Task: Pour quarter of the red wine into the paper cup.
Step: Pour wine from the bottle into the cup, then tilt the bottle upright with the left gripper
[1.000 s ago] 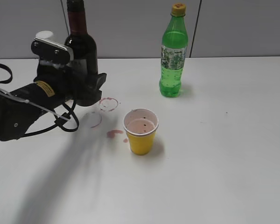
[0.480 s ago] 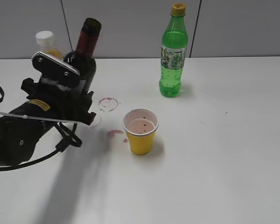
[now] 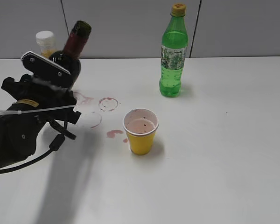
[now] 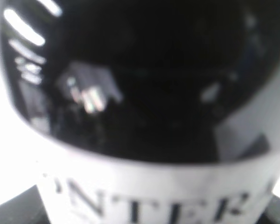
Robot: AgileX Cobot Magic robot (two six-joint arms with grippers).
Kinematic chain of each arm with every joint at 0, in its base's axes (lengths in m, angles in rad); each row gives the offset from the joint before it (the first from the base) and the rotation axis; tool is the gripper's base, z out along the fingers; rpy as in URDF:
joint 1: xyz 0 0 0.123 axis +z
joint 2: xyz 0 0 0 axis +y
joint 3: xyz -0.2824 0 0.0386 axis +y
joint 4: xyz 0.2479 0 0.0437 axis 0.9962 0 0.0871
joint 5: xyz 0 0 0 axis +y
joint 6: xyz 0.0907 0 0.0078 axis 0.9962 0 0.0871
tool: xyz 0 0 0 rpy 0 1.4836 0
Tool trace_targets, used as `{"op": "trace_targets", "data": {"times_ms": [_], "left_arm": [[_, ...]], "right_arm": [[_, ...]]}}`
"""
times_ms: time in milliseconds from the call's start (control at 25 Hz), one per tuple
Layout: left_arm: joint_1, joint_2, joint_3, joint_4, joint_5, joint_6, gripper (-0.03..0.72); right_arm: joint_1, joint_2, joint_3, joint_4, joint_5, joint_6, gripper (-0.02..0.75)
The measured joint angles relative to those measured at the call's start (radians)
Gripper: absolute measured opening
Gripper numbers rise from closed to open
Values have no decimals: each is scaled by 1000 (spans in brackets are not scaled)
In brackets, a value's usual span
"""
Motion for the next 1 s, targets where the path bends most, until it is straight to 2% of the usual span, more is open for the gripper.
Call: {"op": "trace_targets", "data": {"times_ms": [480, 1000], "left_arm": [[-100, -1, 0, -155, -25, 217, 530], [-101, -1, 0, -211, -125, 467, 530]], "right_arm": [[0, 0, 0, 0, 0, 0, 534], [0, 0, 0, 0, 0, 0, 533]]}}
